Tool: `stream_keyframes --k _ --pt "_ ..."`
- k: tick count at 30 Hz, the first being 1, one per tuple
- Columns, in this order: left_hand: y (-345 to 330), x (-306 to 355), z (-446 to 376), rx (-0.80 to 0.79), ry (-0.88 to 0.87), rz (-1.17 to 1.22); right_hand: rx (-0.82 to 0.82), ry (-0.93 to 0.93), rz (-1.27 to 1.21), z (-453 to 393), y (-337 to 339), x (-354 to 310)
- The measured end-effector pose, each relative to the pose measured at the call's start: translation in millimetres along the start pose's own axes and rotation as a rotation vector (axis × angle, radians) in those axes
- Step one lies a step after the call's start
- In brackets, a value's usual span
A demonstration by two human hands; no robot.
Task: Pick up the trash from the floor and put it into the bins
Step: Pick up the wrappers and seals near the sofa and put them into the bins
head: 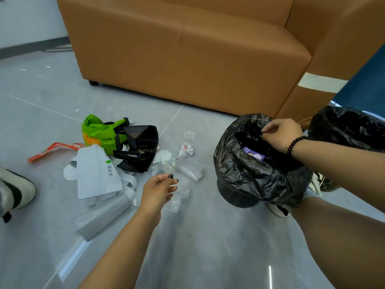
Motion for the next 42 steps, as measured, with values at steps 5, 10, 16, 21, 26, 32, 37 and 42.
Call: stream_keyframes --k 5,10,16,21,26,32,37,42 --pt "59 2 -24 0.198 0.071 0.174 -0.007 0.243 -0.132 30 -38 -100" --pt "74 6 -38 0.455 0.147 0.413 -0.137 0.406 -0.211 63 -68 -143" --pt "103 10 -49 0.854 0.274 0.429 -0.326 0.436 -0.188 88 -129 -160" --pt "125 10 -73 0.722 0.189 0.583 -0.379 0.362 -0.202 104 -167 -167" --pt "135 11 -79 0.661 0.112 0.547 -0.436 0.338 -0.219 120 -190 -170" --pt "119 33 -65 0.592 -0.113 0.434 -0.448 0.309 -0.267 123 -181 -177" --pt "100 69 -43 0.451 -0.251 0.275 -0.417 0.311 -0.305 111 -140 -180" --pt "82 100 -11 0.302 -0.386 0.037 -0.389 0.322 -0.306 100 -102 -179"
Point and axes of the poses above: each hand's wrist, its own z-axis away from the middle knuckle, its own y-axis out of the back of the hand, x = y × z, the point moved 1 cm from there along -z, towards the middle knuckle, and after that the axes turned 5 degrees about x, right-handed, at the moved point
